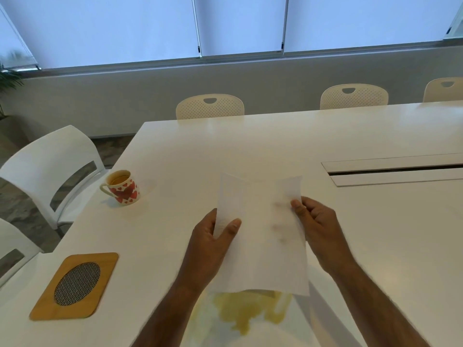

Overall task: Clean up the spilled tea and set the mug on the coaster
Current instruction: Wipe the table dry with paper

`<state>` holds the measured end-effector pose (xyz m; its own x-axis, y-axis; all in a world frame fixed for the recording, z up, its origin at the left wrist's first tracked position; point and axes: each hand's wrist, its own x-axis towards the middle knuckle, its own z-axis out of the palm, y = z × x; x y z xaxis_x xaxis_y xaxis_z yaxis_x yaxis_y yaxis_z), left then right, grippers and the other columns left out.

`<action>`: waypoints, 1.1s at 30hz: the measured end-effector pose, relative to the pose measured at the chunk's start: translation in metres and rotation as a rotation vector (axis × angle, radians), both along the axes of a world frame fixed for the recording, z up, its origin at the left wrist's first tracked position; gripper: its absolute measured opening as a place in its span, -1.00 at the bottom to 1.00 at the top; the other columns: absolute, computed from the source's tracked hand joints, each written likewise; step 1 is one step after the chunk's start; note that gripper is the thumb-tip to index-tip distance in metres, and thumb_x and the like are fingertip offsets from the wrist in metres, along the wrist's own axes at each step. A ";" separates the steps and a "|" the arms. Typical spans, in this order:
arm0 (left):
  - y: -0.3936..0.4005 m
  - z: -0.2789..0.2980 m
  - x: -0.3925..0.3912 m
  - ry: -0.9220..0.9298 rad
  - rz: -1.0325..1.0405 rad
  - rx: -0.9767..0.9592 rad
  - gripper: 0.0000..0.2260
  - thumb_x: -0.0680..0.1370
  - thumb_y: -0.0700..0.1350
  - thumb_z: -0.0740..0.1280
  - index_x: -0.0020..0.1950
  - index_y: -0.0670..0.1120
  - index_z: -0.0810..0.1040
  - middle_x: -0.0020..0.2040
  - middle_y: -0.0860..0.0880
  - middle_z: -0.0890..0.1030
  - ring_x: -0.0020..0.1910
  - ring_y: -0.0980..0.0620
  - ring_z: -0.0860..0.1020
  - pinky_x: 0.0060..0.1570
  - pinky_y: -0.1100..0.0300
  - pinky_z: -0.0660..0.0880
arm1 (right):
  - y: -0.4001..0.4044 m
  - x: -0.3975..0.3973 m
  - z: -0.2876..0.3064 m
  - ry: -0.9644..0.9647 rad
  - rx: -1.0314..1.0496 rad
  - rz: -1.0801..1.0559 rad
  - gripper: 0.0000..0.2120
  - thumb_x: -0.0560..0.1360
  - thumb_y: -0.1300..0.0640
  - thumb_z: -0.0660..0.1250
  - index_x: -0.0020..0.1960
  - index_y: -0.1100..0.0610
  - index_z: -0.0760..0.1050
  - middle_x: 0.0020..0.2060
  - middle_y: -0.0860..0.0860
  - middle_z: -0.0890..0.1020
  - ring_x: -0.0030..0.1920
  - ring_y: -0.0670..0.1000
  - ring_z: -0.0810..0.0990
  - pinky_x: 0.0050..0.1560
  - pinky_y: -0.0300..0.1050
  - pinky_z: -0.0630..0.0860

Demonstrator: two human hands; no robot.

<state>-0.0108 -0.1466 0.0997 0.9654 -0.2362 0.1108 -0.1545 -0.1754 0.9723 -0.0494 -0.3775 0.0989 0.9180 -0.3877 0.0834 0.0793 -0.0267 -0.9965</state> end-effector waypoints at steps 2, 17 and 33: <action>-0.003 0.003 -0.003 -0.026 -0.034 0.050 -0.85 0.64 0.06 0.40 0.12 0.03 0.64 -0.03 0.02 0.73 -0.06 -0.05 0.71 -0.05 -0.14 0.67 | 0.010 -0.001 -0.006 0.041 0.050 0.010 -0.76 0.69 0.09 0.26 0.18 0.12 0.68 0.00 0.15 0.76 -0.07 0.19 0.75 -0.19 0.14 0.71; -0.024 0.001 -0.013 -0.416 -0.073 0.510 -0.77 0.65 0.07 0.32 -0.14 0.05 0.36 -0.21 0.09 0.46 -0.26 0.07 0.42 -0.33 0.32 0.38 | 0.048 -0.006 0.005 0.009 0.130 0.140 -0.74 0.72 0.10 0.22 0.22 0.15 0.64 -0.03 0.12 0.76 -0.10 0.16 0.76 -0.23 0.00 0.67; -0.025 -0.001 -0.017 -0.584 -0.097 0.673 -0.72 0.57 0.29 0.28 -0.02 0.09 0.44 -0.09 0.18 0.43 -0.14 0.16 0.47 -0.28 0.31 0.45 | 0.052 -0.009 0.004 0.005 0.127 0.235 -0.70 0.68 -0.05 0.24 0.20 0.09 0.65 -0.04 0.19 0.74 -0.07 0.19 0.73 -0.13 0.08 0.67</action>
